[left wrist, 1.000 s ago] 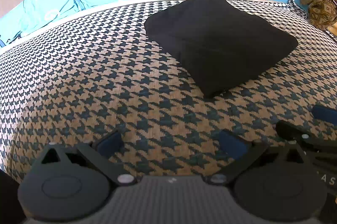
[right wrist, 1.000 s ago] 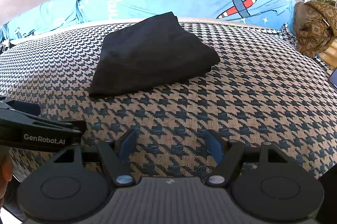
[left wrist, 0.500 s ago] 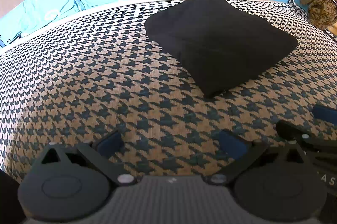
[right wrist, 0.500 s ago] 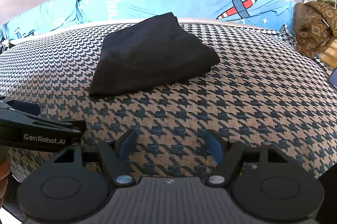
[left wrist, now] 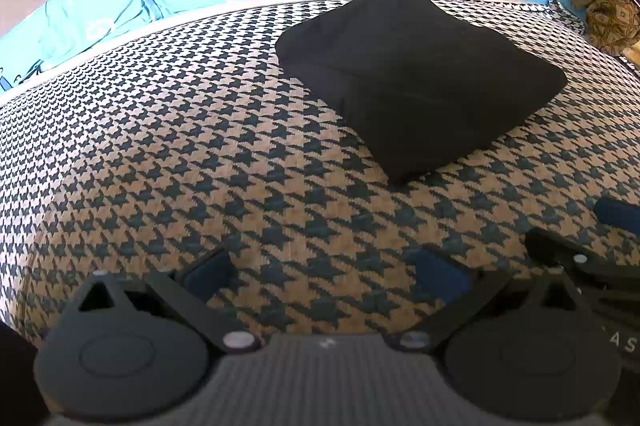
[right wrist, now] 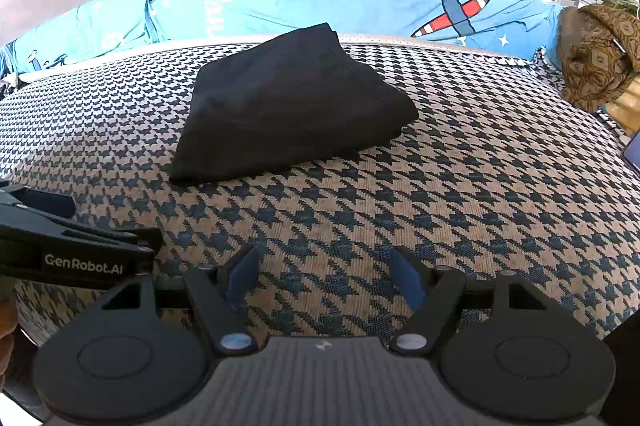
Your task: Fold clothes
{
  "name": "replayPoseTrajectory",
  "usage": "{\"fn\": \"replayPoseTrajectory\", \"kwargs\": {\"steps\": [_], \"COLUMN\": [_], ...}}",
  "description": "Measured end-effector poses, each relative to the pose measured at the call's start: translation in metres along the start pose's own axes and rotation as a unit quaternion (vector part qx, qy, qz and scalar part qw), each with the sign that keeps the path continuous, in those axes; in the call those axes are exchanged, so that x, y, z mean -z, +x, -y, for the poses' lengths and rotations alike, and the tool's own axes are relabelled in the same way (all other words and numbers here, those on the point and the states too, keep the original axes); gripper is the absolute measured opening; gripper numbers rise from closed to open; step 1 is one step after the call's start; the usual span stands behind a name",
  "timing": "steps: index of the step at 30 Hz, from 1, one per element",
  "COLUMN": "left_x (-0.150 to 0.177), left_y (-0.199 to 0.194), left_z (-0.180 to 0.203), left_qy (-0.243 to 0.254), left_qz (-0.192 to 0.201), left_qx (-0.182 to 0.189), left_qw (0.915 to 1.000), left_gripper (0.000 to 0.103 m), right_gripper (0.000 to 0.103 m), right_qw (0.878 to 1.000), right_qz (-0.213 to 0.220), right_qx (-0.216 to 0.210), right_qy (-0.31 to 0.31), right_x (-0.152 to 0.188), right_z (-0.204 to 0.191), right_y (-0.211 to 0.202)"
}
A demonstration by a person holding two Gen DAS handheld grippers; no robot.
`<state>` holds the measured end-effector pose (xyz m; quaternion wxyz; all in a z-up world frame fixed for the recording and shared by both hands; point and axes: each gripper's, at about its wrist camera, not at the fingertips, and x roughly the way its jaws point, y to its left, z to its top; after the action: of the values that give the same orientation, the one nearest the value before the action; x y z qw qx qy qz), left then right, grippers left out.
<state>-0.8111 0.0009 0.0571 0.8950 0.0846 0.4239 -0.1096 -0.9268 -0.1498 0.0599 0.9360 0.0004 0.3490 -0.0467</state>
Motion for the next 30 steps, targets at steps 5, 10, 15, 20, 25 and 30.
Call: {"fn": "replayPoseTrajectory", "kwargs": {"steps": [5, 10, 15, 20, 25, 30], "left_x": [0.0002, -0.0005, -0.0007, -0.0001, -0.0007, -0.0002], "left_y": [0.0, 0.0012, 0.0007, 0.0001, 0.0003, 0.0009], "left_z": [0.0004, 0.0, -0.0003, 0.0003, -0.0002, -0.0004], "left_qy": [0.0, -0.005, -0.005, -0.002, -0.004, -0.005], "left_qz": [0.0, -0.002, -0.003, -0.002, -0.004, -0.004], "left_qx": [0.0, -0.001, -0.001, -0.003, -0.002, -0.002], "left_qw": [1.0, 1.0, 1.0, 1.0, 1.0, 1.0], "left_gripper": [0.103, 0.103, 0.103, 0.103, 0.103, 0.103], "right_gripper": [0.073, 0.073, 0.074, 0.074, 0.075, 0.075], "right_qw": [1.0, 1.0, 1.0, 1.0, 1.0, 1.0], "right_qz": [0.0, 0.0, 0.0, 0.0, 0.0, 0.0], "right_qx": [-0.001, -0.001, -0.001, -0.001, 0.0, -0.001], "right_qy": [0.0, 0.002, 0.002, 0.001, 0.0, 0.001], "right_x": [-0.0002, -0.0008, -0.0006, -0.0002, 0.0, -0.0002], "right_z": [0.0007, 0.0011, 0.001, 0.0004, 0.0002, 0.0005], "right_y": [-0.0001, 0.0005, 0.0005, 0.0002, 0.0001, 0.0003]}}
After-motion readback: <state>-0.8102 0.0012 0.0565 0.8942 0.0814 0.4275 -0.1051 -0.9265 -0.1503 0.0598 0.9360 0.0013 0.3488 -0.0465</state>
